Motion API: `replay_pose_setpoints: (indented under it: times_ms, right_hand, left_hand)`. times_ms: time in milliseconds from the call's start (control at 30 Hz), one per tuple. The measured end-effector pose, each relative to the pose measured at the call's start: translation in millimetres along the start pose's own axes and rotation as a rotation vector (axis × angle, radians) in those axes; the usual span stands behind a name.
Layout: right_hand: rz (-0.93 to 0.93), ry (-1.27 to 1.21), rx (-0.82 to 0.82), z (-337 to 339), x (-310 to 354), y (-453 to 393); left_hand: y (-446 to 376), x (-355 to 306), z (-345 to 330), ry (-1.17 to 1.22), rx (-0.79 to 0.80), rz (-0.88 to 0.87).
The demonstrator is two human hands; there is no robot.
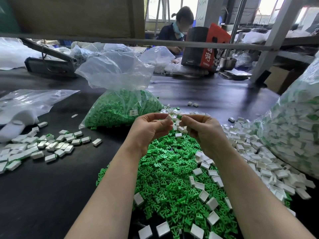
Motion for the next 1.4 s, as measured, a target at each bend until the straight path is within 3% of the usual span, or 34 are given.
replay_pose_setpoints:
  times_ms: [333,633,867,1100,1200,1400]
  right_hand:
    - [0.092,0.1,-0.017,-1.0,7.7,0.0]
    - [0.238,0.485,0.043,-14.5,22.4,7.5]
    - [0.195,0.765,0.188,-27.2,8.3,4.7]
    - [0.12,0.551,0.284,-32.0,1.1,7.0]
    - [0.075,0.492,0.312,-33.3,-3.5,8.8]
    - [0.014,0.432,0.36,-37.7,-10.1,14.3]
  left_hand:
    - [1.3,-3.3,-9.2,-0.051,0.027,-0.035]
    - [-0.5,-7.7,-2.8,-0.168,-0.005,-0.108]
    - [0.7,-10.2,-8.1,-0.336,0.038,-0.152]
    - [3.1,3.5,-18.4,-0.623,0.229,-0.084]
    - [7.7,9.9,-27.7,-0.612,0.326,-0.059]
    - [8.1,11.2,-27.9,-0.584,0.336,-0.051]
Point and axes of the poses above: each hand's wrist, its own y-axis away from the middle knuckle, its own z-axis out of the back of the hand, x = y × z, the point moved 10 cm from there along -y, towards the middle knuckle, and after that the axes turned 1 degree about -z, right-handed, at the moved point
